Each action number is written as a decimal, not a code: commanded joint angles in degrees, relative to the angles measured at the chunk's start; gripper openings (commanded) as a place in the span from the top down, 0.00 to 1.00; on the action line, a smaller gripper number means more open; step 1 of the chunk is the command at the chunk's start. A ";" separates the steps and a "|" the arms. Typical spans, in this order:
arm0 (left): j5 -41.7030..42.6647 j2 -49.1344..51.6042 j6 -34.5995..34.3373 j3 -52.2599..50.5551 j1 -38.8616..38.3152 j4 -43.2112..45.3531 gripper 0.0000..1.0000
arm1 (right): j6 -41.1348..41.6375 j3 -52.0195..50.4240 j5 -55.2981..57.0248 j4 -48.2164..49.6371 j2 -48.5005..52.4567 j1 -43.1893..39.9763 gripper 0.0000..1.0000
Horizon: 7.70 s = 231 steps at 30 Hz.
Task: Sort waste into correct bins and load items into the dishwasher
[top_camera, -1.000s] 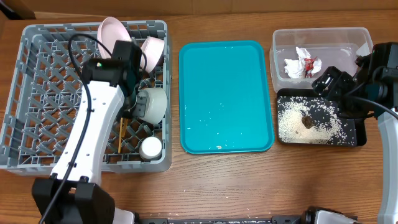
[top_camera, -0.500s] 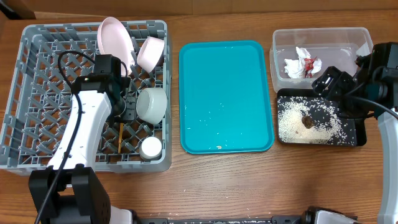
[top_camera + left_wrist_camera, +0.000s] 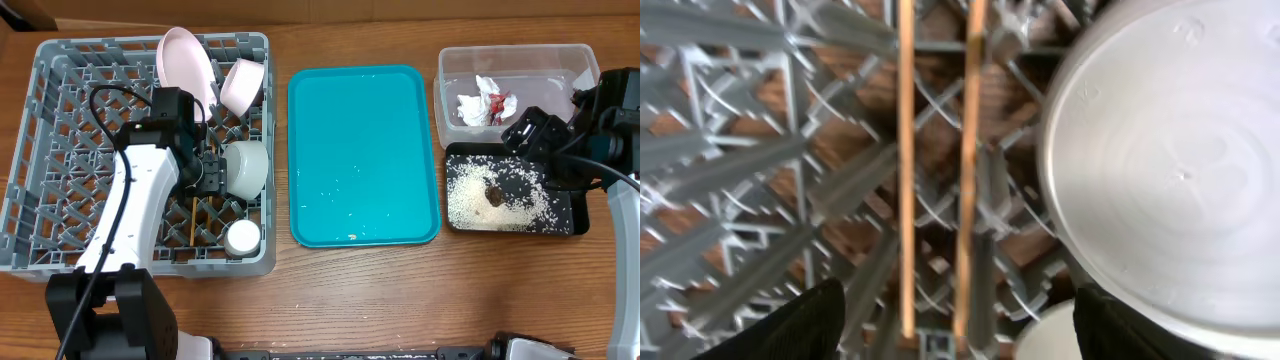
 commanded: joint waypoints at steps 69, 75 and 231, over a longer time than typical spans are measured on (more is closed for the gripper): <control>22.45 -15.54 -16.87 17.70 -9.57 -3.65 0.00 | -5.01 -78.25 8.28 66.84 -73.44 11.76 0.00; 22.45 -15.54 -16.87 17.70 -9.73 -3.65 0.00 | -4.85 -82.05 9.14 66.66 -76.19 11.91 0.00; 3.30 -93.66 0.39 -72.67 0.11 56.19 0.00 | -4.52 -82.03 10.45 66.58 -80.06 13.35 0.00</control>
